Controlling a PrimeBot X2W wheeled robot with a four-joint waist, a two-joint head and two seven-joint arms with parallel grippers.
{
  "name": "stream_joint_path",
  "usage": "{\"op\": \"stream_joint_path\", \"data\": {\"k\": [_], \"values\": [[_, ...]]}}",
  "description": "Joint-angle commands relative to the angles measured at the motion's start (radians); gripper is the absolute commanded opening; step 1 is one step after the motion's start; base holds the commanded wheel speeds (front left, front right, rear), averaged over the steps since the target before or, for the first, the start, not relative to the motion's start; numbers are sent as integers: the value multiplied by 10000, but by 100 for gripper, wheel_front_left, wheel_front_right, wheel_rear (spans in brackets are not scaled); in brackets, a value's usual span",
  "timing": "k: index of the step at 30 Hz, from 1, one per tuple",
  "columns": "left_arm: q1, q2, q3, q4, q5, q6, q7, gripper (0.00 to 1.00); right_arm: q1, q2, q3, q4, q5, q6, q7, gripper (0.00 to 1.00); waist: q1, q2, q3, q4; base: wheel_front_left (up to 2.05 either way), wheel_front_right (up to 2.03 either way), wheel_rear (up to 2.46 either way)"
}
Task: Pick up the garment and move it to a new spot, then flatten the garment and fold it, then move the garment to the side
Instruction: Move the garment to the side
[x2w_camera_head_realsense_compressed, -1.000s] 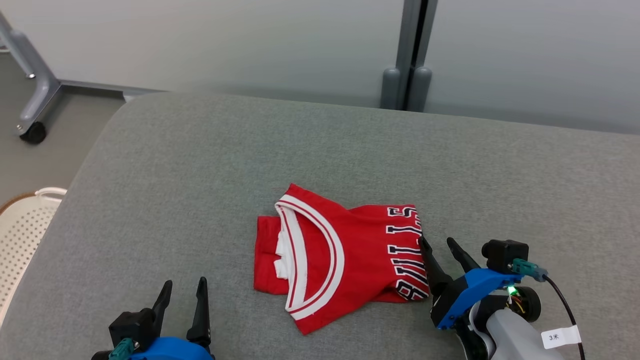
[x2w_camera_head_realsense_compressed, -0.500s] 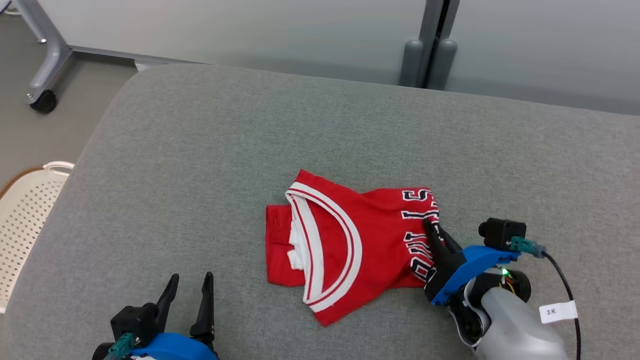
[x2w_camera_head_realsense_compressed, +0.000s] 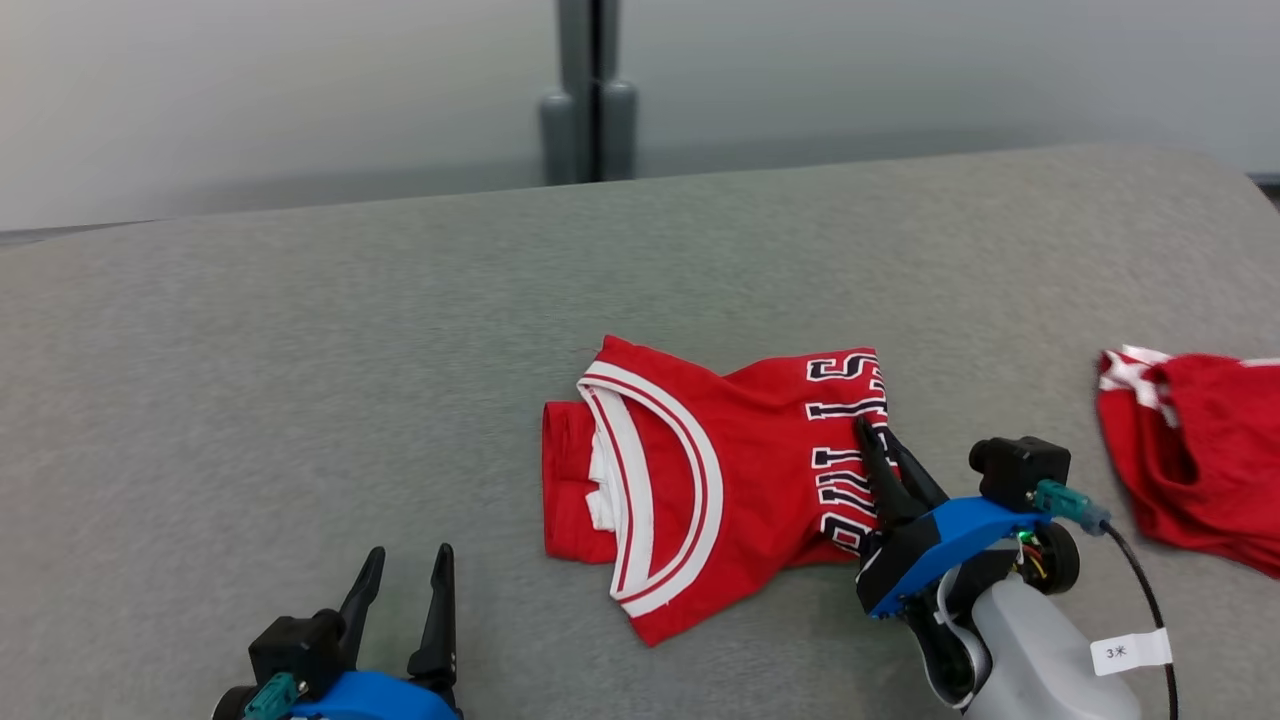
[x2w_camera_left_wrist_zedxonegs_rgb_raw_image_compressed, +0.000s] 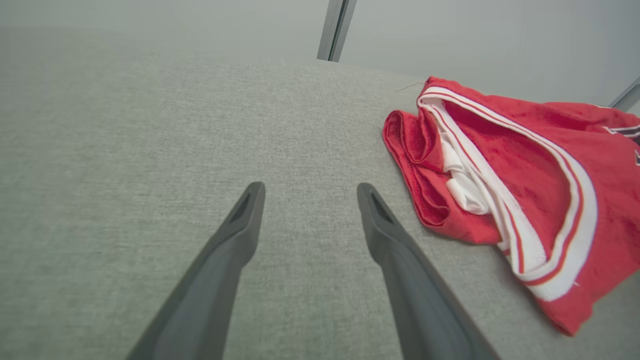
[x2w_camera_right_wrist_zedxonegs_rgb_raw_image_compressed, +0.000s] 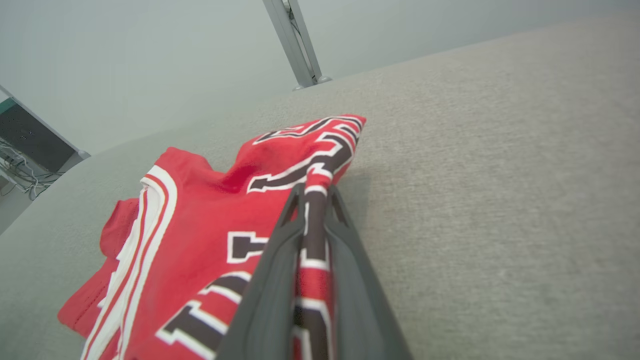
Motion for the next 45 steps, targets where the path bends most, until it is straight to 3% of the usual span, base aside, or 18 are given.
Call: {"op": "stream_joint_path", "data": {"k": [1,12,17,24,32,36,37,38,39,42,45], "values": [[2,-58,64,-137,66,-16,-23,100,252,-65,68,-281,-107,0,-35,0,0,-1,-617,-1221,0,0,0],[-3,-98,291,-604,285,-16,-23,100,1157,-45,414,-2435,-99,0,-34,0,0,-1,-212,-4521,0,0,0],[-352,93,-314,-610,290,-15,-23,100,1922,-42,-65,-3468,-171,2,-33,0,0,-1,174,-4965,0,0,0],[-705,338,-891,-492,24,-15,-23,100,2848,-53,-477,-4435,-520,0,-33,0,0,-1,370,-5018,1,1,1],[-165,412,-436,-546,-108,-15,-23,100,1256,-51,-941,-3911,-2041,0,813,0,0,-1,347,-4803,0,0,0],[9,567,-438,-631,-168,-15,-23,100,-197,-53,-2786,-3121,-4325,-1,1729,0,0,-1,521,-3877,0,0,0],[9,567,-438,-631,-168,-15,-23,100,-197,-53,-2786,-3121,-4325,-1,1729,0,0,-1,521,-3877,0,0,0],[-3,605,-423,-673,-226,-15,-23,100,-523,-101,-3928,-3041,-5414,-1,2009,0,0,-1,594,-3498,0,0,0],[10,636,-372,-705,-274,-15,-23,100,-667,-196,-4424,-3050,-5958,0,2132,0,0,-1,632,-3338,0,0,0],[1,798,-316,-758,-392,-15,-23,100,-976,-346,-5908,-3253,-7218,-1,2454,0,0,-1,779,-2866,0,0,0],[38,910,-245,-715,-463,-15,-23,100,-1074,-407,-6669,-3325,-8033,0,2670,0,0,-1,835,-2645,0,0,0]]}}
